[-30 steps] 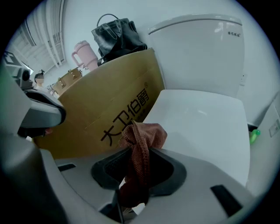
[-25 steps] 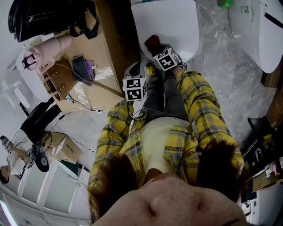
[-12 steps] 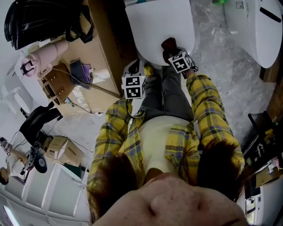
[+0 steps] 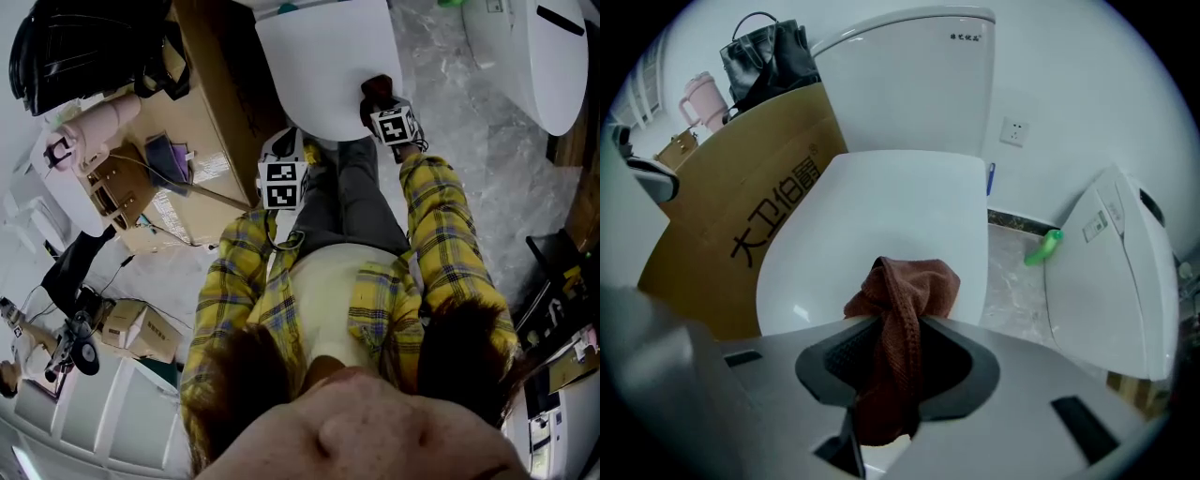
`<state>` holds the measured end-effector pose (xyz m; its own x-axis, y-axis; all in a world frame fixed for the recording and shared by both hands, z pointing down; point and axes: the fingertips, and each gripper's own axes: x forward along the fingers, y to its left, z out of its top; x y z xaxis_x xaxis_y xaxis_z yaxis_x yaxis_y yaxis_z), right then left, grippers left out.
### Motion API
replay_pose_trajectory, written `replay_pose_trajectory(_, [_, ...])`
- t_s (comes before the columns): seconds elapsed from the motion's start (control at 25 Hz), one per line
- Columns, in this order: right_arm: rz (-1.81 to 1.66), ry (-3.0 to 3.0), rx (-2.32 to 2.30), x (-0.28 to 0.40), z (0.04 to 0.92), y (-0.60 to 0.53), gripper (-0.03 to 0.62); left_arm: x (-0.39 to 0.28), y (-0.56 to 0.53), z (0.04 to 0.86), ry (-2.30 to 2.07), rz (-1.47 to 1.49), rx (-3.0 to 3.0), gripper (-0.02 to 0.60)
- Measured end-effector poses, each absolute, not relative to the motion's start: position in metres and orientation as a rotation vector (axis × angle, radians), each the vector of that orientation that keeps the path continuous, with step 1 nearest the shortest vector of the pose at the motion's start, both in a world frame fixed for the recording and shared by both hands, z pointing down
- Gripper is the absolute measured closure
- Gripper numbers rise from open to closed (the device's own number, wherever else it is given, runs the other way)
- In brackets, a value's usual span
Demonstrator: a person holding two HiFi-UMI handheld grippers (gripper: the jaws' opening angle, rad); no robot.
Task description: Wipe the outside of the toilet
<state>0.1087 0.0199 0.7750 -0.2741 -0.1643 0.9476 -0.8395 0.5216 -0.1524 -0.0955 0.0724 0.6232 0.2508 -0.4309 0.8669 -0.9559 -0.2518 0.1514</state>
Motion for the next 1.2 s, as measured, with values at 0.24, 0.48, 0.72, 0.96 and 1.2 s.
replay_pose_trajectory(0.24, [0.927,-1.733,0.968,0.11,0.761,0.022,0.466,-0.088,0.074,0.612,-1.249,0.92,1.845,0.578])
replay_pose_trajectory(0.48, [0.963,-1.844,1.016,0.091,0.72,0.025,0.467,-0.083,0.079,0.595,-1.256,0.804,1.841,0.578])
replay_pose_trajectory(0.72, [0.919,-1.991,1.002,0.068,0.657,0.034,0.466,-0.094,0.09,0.57,-1.285,0.624,1.769,0.578])
replay_pose_trajectory(0.96, [0.867,-2.112,1.037,0.053,0.592,0.031,0.467,-0.106,0.078,0.533,-1.345,0.485,1.791,0.578])
replay_pose_trajectory(1.2, [0.845,-2.194,1.087,0.042,0.539,0.03,0.467,-0.102,0.061,0.491,-1.381,0.392,1.881,0.578])
